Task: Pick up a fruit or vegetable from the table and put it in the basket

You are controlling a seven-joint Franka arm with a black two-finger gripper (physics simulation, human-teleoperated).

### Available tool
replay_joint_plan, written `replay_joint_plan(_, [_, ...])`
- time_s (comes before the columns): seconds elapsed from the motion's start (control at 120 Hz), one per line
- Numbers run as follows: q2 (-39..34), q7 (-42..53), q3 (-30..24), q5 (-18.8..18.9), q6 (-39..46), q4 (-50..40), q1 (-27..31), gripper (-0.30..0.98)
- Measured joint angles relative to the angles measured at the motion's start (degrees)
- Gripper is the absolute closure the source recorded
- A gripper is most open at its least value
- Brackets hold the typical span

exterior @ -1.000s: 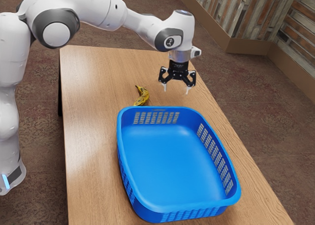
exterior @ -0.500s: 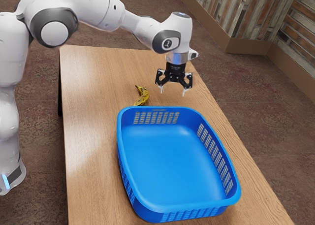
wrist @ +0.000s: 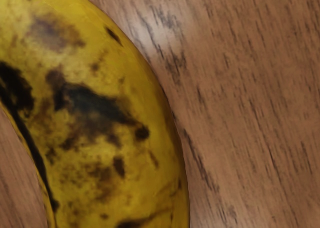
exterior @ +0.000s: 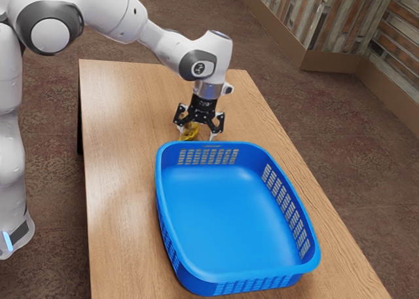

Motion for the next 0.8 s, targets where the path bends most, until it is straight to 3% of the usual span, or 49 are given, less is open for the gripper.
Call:
replay_joint_plan(0.067, [-0.22, -0.03, 0.52, 0.06, 0.0, -0.13, -0.34, 0.0])
replay_joint_plan(0.317, [-2.39, -0.3, 1.07, 2.27, -2.95, 0.41, 1.36, 0.45])
replay_joint_plan(0.483, [-4.06, -0.59, 1.0, 2.68, -4.77, 0.72, 1.44, 0.5])
replay_joint_plan(0.65, [-8.4, -1.58, 0.14, 4.32, -10.43, 6.65, 1.19, 0.49])
replay_joint_plan(0.8, [-12.22, -2.65, -6.17, 4.48, -16.96, 11.55, 0.35, 0.5])
